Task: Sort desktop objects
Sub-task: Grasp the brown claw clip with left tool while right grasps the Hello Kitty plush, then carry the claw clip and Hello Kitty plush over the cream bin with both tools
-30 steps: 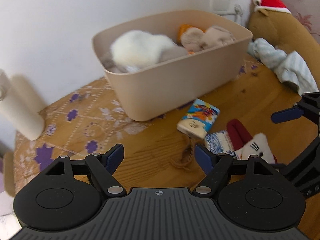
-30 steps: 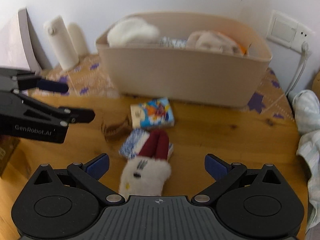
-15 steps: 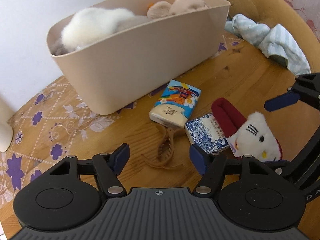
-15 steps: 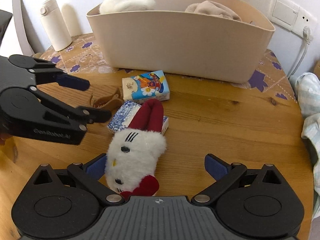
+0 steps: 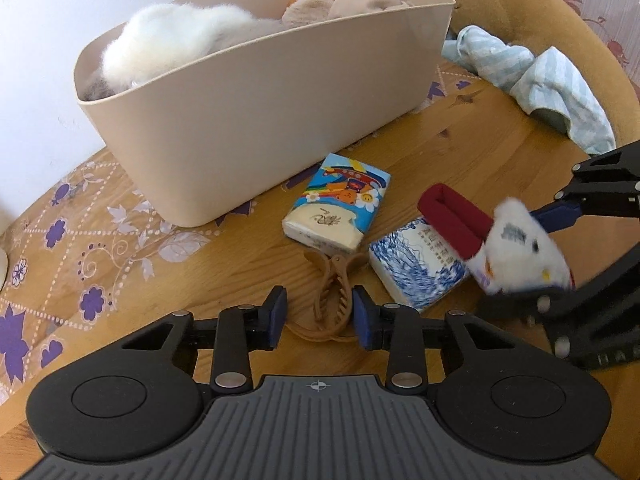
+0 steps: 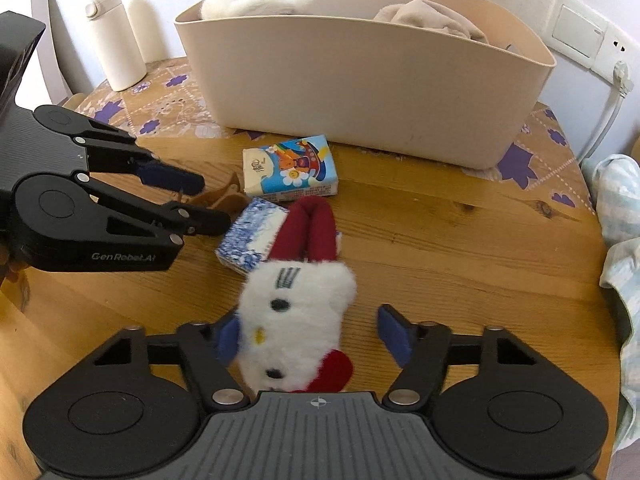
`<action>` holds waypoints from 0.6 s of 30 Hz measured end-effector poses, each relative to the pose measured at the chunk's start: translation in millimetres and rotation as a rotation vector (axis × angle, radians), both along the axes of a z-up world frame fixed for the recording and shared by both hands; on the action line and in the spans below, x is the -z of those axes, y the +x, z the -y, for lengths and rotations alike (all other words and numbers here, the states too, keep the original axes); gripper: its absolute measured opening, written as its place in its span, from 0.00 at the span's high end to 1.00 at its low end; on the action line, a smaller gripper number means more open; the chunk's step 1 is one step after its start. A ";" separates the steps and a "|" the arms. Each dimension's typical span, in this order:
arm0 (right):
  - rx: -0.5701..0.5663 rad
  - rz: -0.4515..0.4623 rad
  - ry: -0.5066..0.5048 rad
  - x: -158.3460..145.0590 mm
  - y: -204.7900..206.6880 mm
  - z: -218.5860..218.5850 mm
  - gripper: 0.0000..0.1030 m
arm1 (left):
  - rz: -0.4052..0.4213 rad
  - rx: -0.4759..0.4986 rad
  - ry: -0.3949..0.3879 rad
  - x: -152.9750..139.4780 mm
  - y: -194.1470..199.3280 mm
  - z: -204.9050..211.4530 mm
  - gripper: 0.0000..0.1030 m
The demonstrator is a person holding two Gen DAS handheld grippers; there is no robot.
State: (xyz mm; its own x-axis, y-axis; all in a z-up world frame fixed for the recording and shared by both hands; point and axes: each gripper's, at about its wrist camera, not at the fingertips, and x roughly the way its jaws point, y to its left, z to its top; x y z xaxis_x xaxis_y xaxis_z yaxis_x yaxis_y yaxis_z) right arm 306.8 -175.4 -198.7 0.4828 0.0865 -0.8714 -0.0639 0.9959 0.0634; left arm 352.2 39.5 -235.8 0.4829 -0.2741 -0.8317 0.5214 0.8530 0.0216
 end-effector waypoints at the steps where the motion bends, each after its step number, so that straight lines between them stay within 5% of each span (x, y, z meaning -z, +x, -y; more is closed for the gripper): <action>1: -0.002 0.000 -0.003 -0.5 -0.2 0.2 0.45 | -0.003 0.000 0.003 -0.3 -1.4 0.2 0.65; 8: -0.006 0.005 -0.024 -6.3 -5.7 6.3 0.57 | -0.022 -0.038 0.001 -3.1 -10.0 -8.2 0.66; 18: -0.011 0.071 -0.034 -27.0 -19.2 19.1 0.59 | 0.011 -0.076 -0.014 -25.4 -20.9 -21.9 0.66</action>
